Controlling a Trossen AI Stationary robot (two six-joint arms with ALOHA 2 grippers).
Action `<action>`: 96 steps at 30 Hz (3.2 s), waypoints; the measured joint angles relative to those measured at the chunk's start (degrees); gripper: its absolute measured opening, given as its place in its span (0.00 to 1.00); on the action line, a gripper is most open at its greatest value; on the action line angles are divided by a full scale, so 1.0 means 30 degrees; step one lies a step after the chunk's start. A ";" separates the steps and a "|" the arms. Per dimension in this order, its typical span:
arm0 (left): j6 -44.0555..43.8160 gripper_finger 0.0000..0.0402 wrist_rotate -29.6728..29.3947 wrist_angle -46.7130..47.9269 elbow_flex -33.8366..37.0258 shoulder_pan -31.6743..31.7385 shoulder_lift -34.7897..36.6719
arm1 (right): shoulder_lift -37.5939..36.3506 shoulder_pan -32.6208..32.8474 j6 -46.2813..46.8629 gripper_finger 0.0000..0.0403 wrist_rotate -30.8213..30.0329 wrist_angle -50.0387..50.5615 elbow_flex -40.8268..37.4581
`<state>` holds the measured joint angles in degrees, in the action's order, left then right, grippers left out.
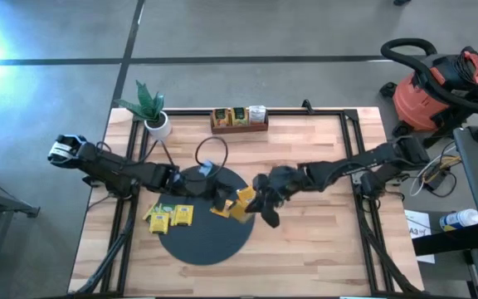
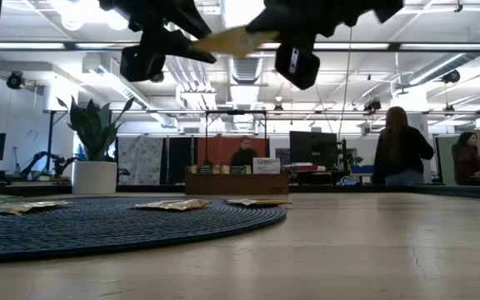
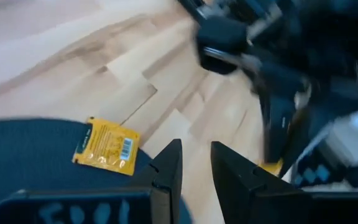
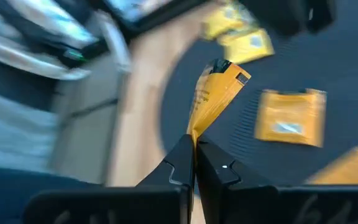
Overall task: Pick & Place Tea
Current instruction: Put the orange tea bag into the left section of the wooden organizer
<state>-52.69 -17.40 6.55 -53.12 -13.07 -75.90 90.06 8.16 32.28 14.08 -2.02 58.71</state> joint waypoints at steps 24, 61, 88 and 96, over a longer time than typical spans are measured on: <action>2.7141 0.20 -0.9548 -0.1515 -0.7640 -0.4273 -0.1319 | -0.0007 -0.5232 1.8327 0.02 1.2830 -2.8344 -0.3944; 3.5598 0.20 -0.7151 -0.1691 -1.1249 -0.2955 -0.4044 | -0.0007 -0.4136 1.9333 0.02 1.2816 -2.7265 -0.3253; 3.2817 0.17 -0.6371 -0.0615 -1.1242 -0.3684 -0.4065 | -0.0007 -0.4482 1.8346 0.02 1.2206 -2.6241 -0.3385; 3.2521 0.01 -0.6407 -0.0597 -1.1242 -0.3720 -0.4065 | -0.0007 -0.4471 1.8023 0.02 1.1992 -2.5878 -0.3392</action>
<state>44.88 -36.62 4.75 -86.85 -24.23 -88.09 90.04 -5.26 86.35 50.06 -79.66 48.53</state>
